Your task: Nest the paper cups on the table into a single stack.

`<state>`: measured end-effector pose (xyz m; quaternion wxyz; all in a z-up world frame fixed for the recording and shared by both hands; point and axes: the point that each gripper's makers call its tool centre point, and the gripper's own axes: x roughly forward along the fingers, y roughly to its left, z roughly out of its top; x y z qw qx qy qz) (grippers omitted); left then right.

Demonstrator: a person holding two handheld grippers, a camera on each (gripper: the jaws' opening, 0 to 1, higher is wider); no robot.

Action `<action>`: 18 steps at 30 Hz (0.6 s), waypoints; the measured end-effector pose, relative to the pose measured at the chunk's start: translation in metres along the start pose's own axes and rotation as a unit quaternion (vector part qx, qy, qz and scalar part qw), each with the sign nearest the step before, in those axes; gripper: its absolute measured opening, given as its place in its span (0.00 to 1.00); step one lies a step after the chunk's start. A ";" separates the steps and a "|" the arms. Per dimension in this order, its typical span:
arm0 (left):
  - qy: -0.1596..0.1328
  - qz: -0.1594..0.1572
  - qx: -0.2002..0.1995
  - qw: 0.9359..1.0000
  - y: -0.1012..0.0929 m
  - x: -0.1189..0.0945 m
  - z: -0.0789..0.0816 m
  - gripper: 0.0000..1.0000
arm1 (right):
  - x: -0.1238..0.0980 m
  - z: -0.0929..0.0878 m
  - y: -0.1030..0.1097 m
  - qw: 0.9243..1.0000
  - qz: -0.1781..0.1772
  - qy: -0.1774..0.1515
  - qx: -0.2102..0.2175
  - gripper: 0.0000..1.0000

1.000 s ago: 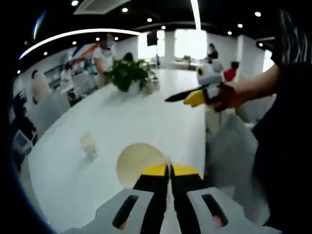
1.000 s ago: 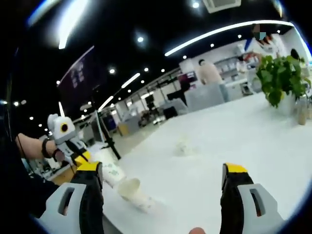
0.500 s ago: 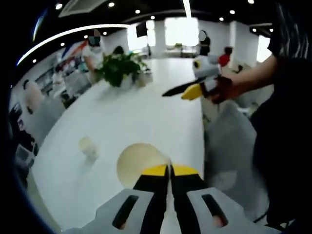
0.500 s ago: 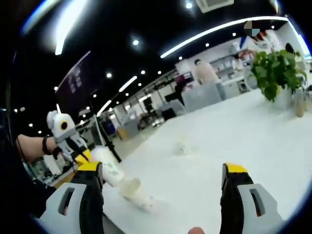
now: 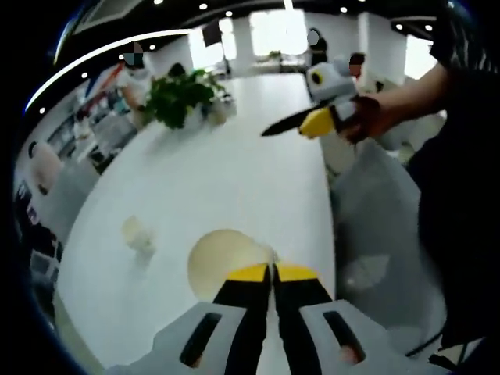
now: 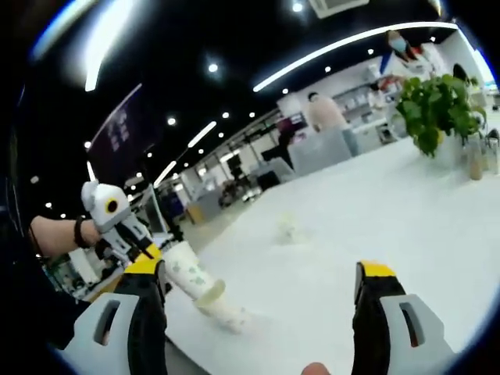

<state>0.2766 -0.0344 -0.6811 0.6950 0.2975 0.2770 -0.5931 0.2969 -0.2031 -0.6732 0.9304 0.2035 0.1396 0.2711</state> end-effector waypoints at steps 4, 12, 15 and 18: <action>0.006 -0.001 0.004 1.000 -0.001 0.004 0.000 0.00 | -0.002 0.000 -0.002 1.000 -0.002 -0.002 0.002 0.99; 0.019 -0.008 0.018 1.000 -0.002 0.009 -0.004 0.00 | -0.002 -0.003 -0.001 1.000 0.000 0.003 0.005 0.98; 0.022 -0.010 0.018 1.000 -0.002 0.010 -0.005 0.00 | -0.003 -0.004 -0.001 1.000 0.002 0.006 0.010 0.96; 0.026 -0.010 0.024 0.999 -0.001 0.011 -0.007 0.00 | -0.003 -0.005 0.001 1.000 0.006 0.009 0.009 0.93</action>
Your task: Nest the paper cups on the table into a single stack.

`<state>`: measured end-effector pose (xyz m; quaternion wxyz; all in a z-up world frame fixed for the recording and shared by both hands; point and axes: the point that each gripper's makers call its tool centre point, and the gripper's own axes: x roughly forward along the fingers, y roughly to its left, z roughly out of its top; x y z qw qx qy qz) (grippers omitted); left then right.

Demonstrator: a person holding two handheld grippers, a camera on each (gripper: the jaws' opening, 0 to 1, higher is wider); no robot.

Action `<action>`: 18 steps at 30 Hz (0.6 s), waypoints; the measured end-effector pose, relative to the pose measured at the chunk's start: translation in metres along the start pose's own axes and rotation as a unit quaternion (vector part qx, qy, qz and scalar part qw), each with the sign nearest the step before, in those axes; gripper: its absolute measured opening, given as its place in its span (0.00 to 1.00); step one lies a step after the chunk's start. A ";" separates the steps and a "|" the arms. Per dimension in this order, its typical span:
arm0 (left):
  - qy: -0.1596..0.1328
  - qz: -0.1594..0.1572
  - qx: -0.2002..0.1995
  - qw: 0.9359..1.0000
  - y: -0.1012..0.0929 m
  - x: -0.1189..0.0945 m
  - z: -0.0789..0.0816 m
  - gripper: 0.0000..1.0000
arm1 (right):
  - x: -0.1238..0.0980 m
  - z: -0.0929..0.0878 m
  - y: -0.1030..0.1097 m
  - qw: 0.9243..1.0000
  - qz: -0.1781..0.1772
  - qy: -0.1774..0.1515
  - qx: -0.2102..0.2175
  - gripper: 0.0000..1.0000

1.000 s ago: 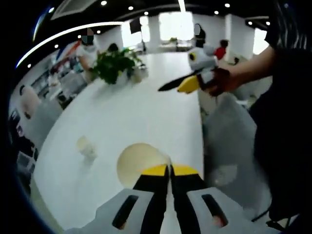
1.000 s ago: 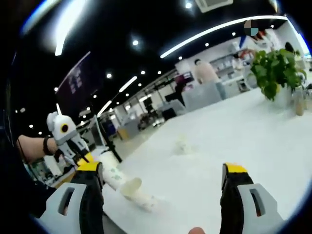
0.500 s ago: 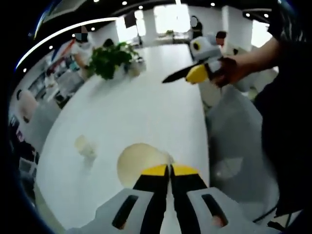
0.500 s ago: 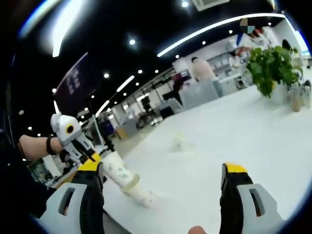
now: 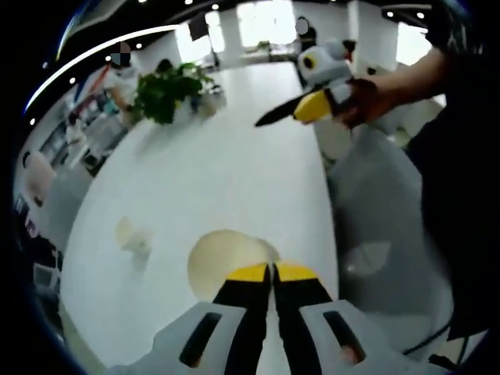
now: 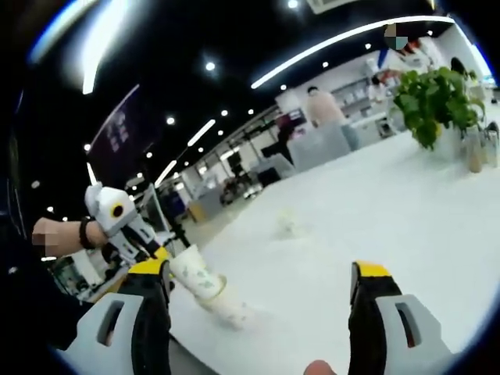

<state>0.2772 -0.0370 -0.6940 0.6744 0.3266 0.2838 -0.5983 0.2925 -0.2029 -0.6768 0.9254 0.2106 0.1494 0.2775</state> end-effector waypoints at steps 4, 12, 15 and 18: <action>0.009 -0.001 0.007 1.000 0.000 0.004 -0.003 0.00 | -0.001 0.000 -0.001 1.000 -0.004 0.000 -0.001 0.94; 0.019 -0.004 0.029 0.999 0.000 0.010 -0.003 0.00 | -0.001 -0.002 -0.005 1.000 -0.007 0.001 -0.002 0.94; 0.023 -0.008 0.033 0.999 0.000 0.013 -0.004 0.00 | -0.001 0.000 -0.005 1.000 -0.007 -0.001 0.002 0.94; 0.028 -0.014 0.036 0.999 -0.001 0.015 -0.005 0.00 | 0.000 0.000 -0.005 1.000 -0.008 -0.001 0.002 0.94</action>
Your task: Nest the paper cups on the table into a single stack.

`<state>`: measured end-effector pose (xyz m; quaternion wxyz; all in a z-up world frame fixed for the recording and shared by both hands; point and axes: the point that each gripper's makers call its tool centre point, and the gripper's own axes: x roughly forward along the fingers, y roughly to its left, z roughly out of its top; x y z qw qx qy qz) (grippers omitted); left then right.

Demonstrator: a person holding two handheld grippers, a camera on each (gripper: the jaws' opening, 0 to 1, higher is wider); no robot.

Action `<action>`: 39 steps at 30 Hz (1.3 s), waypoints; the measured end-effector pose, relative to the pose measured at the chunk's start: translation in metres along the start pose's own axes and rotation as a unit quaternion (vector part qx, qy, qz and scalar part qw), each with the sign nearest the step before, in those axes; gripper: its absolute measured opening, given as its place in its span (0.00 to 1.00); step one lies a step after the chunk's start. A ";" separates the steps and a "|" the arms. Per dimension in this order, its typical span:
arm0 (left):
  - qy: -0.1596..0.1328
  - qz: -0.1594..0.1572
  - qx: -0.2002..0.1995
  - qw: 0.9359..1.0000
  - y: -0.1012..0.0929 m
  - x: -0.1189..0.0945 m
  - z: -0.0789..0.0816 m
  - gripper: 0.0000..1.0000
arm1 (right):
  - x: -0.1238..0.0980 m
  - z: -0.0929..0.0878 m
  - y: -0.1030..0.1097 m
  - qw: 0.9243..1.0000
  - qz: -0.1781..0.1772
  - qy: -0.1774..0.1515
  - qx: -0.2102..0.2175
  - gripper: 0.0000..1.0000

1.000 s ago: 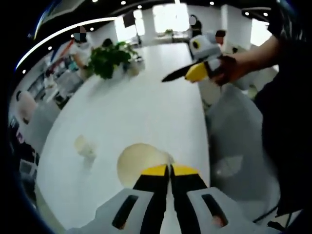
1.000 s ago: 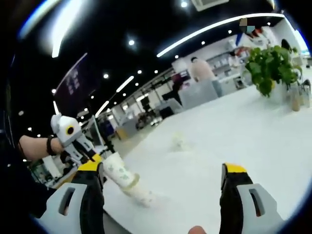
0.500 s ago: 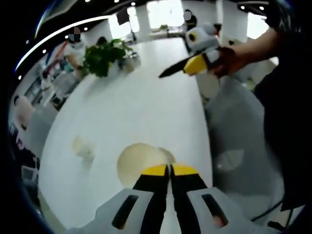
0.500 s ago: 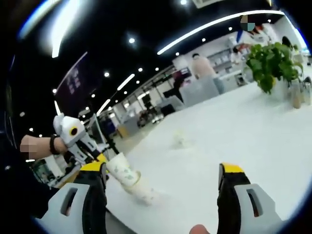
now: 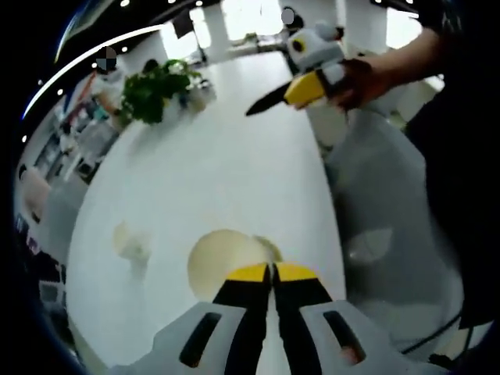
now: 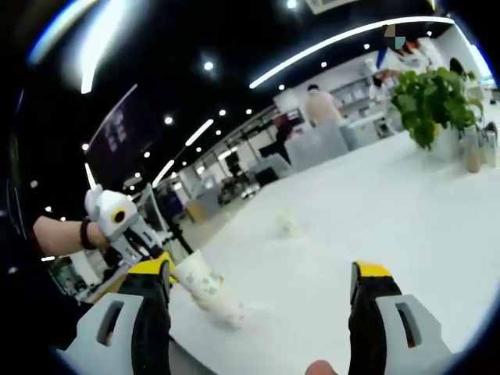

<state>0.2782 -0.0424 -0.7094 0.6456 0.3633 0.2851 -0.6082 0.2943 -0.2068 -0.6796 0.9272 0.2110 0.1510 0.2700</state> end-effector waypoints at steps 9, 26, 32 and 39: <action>0.011 -0.011 0.007 1.000 0.000 0.007 -0.003 0.00 | 0.002 -0.002 -0.001 1.000 0.001 0.003 0.004 0.94; 0.030 -0.034 0.034 0.998 -0.002 0.025 -0.004 0.01 | -0.002 -0.002 -0.006 1.000 -0.004 0.008 0.006 0.94; 0.042 -0.048 0.032 0.997 -0.004 0.033 -0.009 0.01 | -0.002 -0.002 -0.006 1.000 -0.006 0.006 0.011 0.94; 0.054 -0.061 0.042 0.996 -0.008 0.042 -0.014 0.01 | -0.004 -0.006 -0.008 1.000 -0.008 0.008 0.015 0.94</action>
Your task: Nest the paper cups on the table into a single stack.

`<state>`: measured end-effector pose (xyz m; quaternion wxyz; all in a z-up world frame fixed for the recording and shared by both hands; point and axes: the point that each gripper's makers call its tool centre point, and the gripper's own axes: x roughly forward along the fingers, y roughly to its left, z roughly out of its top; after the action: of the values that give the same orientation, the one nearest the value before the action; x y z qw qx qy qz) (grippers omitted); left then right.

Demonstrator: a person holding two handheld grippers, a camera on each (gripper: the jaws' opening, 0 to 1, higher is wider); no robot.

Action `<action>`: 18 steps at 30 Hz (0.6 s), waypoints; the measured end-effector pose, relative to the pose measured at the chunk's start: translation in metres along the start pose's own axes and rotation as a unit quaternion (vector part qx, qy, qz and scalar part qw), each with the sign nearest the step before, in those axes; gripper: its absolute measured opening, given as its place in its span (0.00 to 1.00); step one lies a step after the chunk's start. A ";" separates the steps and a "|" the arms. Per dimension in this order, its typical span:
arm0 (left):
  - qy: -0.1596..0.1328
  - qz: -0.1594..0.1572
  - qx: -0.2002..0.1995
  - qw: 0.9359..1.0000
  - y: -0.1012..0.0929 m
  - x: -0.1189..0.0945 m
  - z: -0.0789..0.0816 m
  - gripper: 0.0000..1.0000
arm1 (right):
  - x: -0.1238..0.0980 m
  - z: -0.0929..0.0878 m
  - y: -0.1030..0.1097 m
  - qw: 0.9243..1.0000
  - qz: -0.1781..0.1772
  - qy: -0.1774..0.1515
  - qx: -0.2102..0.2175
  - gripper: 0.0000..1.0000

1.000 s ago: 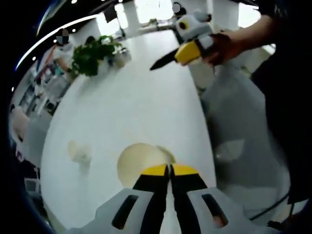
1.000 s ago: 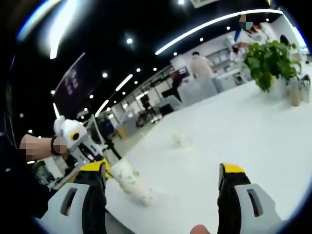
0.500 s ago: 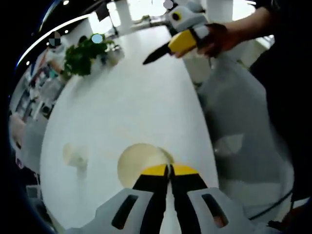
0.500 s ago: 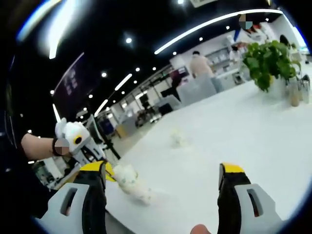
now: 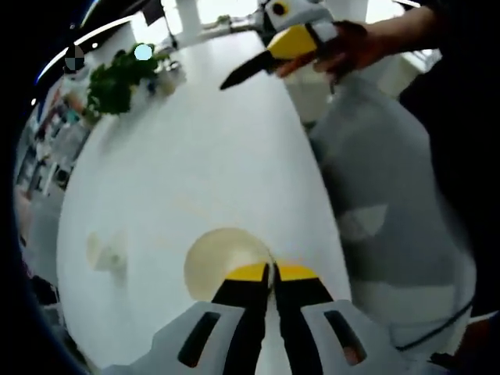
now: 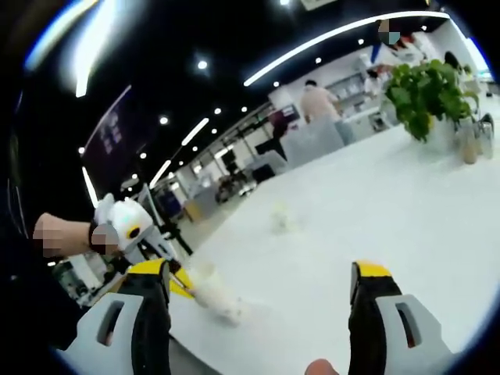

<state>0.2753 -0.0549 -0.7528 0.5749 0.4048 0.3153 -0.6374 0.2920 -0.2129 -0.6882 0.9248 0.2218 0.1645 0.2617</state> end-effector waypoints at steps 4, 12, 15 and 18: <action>-0.001 -0.003 0.002 1.000 0.000 0.001 0.000 0.01 | -0.001 0.000 -0.002 1.000 -0.002 -0.002 0.006 0.94; -0.005 -0.006 0.005 1.000 0.003 0.002 0.001 0.03 | 0.000 -0.001 -0.001 1.000 -0.001 -0.003 0.011 0.93; -0.007 -0.008 0.004 1.000 0.003 0.002 0.001 0.06 | 0.000 0.000 -0.001 1.000 -0.001 -0.004 0.011 0.93; -0.002 -0.010 0.001 1.000 0.001 0.002 -0.002 0.11 | 0.000 0.000 -0.002 1.000 -0.002 -0.004 0.012 0.93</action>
<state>0.2767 -0.0545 -0.7553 0.5687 0.4008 0.3173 -0.6444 0.2930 -0.2138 -0.6894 0.9234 0.2334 0.1640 0.2568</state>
